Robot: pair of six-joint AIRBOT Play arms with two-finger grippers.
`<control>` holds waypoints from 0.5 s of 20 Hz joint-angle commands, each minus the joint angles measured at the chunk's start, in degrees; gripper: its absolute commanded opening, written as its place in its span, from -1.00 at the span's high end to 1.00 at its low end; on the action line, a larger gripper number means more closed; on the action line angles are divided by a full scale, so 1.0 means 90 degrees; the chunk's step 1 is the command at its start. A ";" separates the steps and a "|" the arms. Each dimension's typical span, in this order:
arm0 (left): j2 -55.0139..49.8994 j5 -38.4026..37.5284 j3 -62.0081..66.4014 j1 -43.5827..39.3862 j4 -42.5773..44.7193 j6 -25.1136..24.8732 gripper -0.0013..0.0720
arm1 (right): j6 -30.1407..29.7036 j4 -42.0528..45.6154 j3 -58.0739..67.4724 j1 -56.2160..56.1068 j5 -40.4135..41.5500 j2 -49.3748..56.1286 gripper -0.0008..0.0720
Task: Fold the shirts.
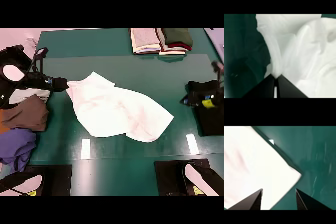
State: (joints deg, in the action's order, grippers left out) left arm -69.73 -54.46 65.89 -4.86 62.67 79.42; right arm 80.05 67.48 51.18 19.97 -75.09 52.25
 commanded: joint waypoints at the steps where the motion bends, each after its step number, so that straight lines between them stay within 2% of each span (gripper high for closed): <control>1: -0.0002 -0.0027 0.0131 0.0119 0.0058 0.0005 0.91 | -0.0656 -0.0556 -0.0865 0.0702 0.0291 0.0690 -0.32; 7: -0.0002 -0.0056 0.0131 0.0119 0.0058 0.0007 0.90 | -0.0860 -0.0702 -0.0724 -0.0148 0.0998 0.2135 -0.32; 10: -0.0002 -0.0085 0.0131 0.0121 0.0061 0.0005 0.90 | -0.0860 -0.0658 -0.0265 -0.0687 0.1095 0.2640 -0.13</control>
State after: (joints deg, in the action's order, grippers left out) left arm -69.73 -54.92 67.00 -3.86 63.16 79.46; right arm 72.86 61.54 46.28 17.63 -66.89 71.44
